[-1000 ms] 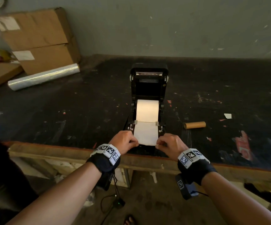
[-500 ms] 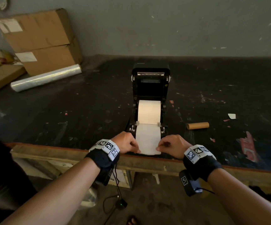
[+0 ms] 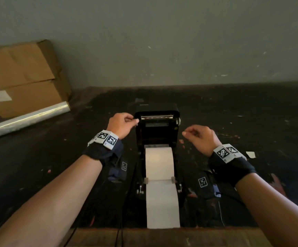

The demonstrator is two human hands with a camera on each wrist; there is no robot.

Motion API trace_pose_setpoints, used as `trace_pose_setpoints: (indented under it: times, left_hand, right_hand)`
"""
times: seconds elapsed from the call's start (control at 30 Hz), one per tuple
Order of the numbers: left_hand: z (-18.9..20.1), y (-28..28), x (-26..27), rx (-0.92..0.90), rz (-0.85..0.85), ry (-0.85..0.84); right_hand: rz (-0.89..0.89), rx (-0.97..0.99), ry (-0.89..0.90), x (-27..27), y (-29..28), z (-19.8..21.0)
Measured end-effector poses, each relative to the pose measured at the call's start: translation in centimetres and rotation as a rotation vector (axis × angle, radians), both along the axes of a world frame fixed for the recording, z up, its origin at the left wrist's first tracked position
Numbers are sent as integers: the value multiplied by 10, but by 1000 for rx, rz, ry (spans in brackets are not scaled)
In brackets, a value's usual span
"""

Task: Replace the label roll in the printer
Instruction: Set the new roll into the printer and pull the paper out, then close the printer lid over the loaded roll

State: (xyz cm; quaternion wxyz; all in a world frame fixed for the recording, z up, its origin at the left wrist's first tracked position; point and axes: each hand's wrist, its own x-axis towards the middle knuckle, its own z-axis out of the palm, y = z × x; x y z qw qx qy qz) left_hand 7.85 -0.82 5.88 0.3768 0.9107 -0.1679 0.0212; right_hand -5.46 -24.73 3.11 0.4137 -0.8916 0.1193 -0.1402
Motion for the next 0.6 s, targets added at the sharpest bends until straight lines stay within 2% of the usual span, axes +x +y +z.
trace_pose_setpoints:
  times: [0.07,0.27,0.43,0.6]
  left_hand:
    - [3,-10,13,-9,31,-12]
    - [0,-39,52,-76,106,41]
    - [-7,-50,72,-18,118,68]
    - [-15,-57,82,-2,106,65]
  right_hand:
    - [-41,53,-12,9,-4,5]
    - [-101,18,-18,57,-24,11]
    - [-42,43,-17,101,-32,7]
    - [35,199,-28,127,-35,-2]
